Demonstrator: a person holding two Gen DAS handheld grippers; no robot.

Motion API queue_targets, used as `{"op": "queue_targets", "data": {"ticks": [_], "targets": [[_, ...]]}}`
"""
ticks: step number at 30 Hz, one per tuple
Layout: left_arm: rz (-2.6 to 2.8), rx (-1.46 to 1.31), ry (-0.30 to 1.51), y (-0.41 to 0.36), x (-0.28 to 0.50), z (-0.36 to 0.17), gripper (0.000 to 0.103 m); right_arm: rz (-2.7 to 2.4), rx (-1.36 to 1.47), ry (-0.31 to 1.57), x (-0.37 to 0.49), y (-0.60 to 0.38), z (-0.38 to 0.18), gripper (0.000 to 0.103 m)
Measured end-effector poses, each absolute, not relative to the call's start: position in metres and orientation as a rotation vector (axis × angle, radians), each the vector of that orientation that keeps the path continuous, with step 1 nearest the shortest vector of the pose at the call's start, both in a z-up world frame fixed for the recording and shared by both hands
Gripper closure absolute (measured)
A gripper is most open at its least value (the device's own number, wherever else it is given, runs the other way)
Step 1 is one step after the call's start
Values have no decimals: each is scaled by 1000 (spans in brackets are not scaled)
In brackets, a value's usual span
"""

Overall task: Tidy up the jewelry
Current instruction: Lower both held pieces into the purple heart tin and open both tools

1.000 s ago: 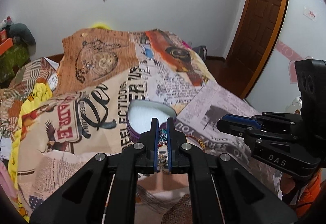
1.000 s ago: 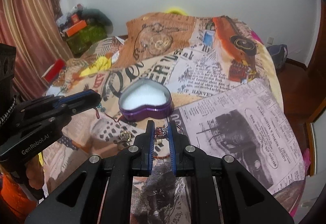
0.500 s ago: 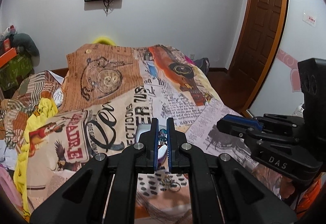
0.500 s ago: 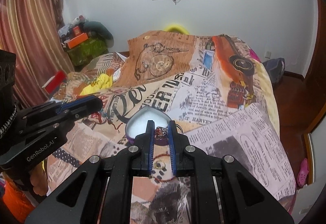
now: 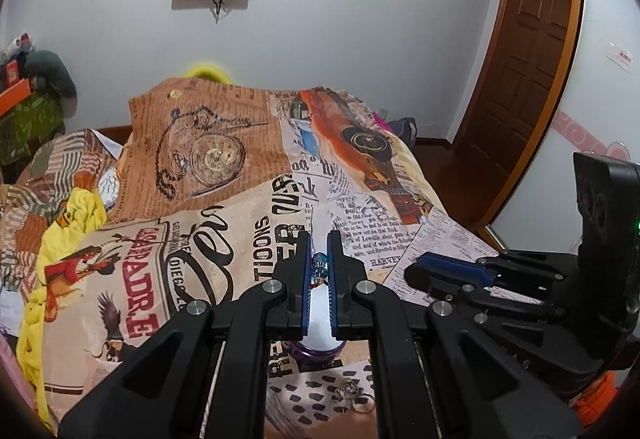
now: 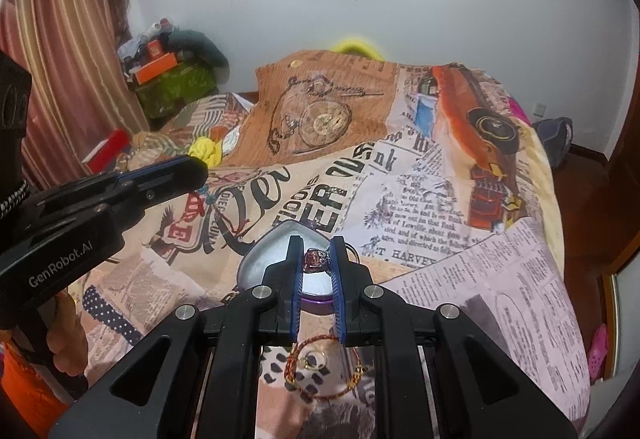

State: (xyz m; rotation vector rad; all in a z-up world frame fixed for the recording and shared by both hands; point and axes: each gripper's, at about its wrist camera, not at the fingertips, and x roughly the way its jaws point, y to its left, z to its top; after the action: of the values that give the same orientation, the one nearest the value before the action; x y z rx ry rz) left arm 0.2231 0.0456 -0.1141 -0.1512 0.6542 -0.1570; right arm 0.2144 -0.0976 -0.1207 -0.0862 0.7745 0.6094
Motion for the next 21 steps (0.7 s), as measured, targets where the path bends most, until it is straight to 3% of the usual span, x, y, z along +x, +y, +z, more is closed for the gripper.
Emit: {"op": "queue_targets", "data": {"ticks": [21], "targets": [[-204,-159,804,41,259,-165,98,711,-175,904,246,-73,-169,91]]}}
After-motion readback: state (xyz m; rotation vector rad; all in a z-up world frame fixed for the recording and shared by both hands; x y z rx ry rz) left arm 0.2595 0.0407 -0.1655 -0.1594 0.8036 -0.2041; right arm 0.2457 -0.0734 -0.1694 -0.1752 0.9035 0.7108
